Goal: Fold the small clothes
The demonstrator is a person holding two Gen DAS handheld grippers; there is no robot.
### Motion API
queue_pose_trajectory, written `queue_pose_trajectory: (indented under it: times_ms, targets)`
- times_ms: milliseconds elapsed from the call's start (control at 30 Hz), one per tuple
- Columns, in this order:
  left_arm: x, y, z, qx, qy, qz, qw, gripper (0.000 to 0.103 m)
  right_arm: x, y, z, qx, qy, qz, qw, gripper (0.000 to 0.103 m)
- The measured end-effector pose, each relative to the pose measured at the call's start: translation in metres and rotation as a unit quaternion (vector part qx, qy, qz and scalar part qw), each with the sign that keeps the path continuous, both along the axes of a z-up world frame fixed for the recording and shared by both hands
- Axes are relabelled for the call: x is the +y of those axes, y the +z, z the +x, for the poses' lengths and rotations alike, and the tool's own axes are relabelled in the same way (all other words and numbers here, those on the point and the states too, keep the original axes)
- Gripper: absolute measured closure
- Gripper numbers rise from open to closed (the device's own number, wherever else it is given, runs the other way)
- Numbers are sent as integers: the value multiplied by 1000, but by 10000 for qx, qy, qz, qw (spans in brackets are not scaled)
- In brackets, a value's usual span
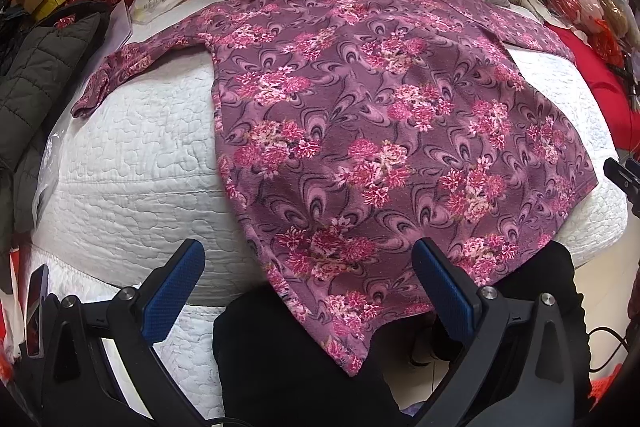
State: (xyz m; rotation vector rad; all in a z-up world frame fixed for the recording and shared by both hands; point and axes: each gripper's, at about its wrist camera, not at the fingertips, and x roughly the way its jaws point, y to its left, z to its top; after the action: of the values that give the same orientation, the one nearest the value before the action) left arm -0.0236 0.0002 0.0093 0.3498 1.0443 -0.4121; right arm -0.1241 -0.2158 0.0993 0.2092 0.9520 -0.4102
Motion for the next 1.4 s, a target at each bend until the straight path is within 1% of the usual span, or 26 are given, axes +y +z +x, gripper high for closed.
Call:
queue_pose_trajectory:
  times_ms: [433, 533, 633, 667, 700, 767, 867, 900, 967, 1000, 1033, 1067, 1100, 1133, 1167, 1200, 1233, 1267, 1300, 1333, 1400]
  targets:
    - [-3, -1, 1, 52, 9, 29, 10000, 0, -2, -2, -1, 3, -18, 49, 10000, 2]
    - [1, -4, 7, 185, 61, 2, 9998, 0, -6, -4, -1, 27, -56, 101, 9999, 2]
    - [18, -12, 25, 502, 412, -96, 9978, 0, -22, -11, -4, 86, -252, 278, 9993, 2]
    - [28, -18, 36, 715, 634, -139, 9953, 0, -28, -14, -6, 105, -345, 329, 9988, 2]
    - [34, -23, 40, 841, 761, -163, 9934, 0, -37, -17, -8, 131, -483, 412, 9979, 2]
    - [49, -37, 52, 1241, 1066, -242, 9862, 0, -51, -25, -13, 163, -708, 578, 9957, 2]
    - [53, -56, 57, 1708, 1184, -332, 9776, 0, -69, -37, -16, 225, -1009, 831, 9912, 4]
    - [50, -62, 56, 1820, 1157, -335, 9759, 0, -73, -41, -15, 237, -1045, 934, 9898, 6]
    - [40, -70, 53, 1941, 1041, -274, 9751, 1, -76, -50, -9, 279, -1029, 1130, 9879, 10]
    - [33, -74, 51, 1958, 926, -268, 9759, 5, -77, -54, -6, 301, -1001, 1220, 9870, 13]
    - [26, -76, 48, 1991, 819, -253, 9762, 21, -76, -60, -2, 338, -963, 1311, 9861, 18]
    - [21, -79, 47, 2048, 721, -242, 9758, 51, -76, -65, 2, 398, -932, 1395, 9850, 23]
    - [15, -83, 45, 2179, 585, -224, 9740, 72, -75, -70, 6, 463, -901, 1466, 9840, 36]
    - [12, -85, 43, 2272, 523, -201, 9722, 102, -73, -71, 8, 498, -894, 1366, 9853, 40]
    - [10, -85, 42, 2315, 494, -227, 9713, 101, -70, -68, 8, 457, -832, 1235, 9878, 44]
    - [11, -81, 40, 2223, 495, -316, 9732, 101, -67, -65, 8, 431, -748, 1150, 9896, 62]
    - [14, -78, 39, 2159, 481, -379, 9745, 101, -65, -62, 7, 411, -643, 1130, 9907, 89]
    - [19, -71, 37, 2110, 480, -492, 9751, 101, -65, -60, 5, 325, -503, 1279, 9900, 94]
    - [24, -64, 36, 2099, 506, -614, 9745, 101, -65, -56, 1, 163, -400, 1430, 9888, 95]
    - [31, -57, 35, 2094, 534, -737, 9736, 101, -64, -48, -5, -23, -330, 1473, 9885, 95]
    - [49, -37, 34, 2100, 640, -1121, 9692, 101, -61, -31, -15, -322, -198, 1610, 9862, 95]
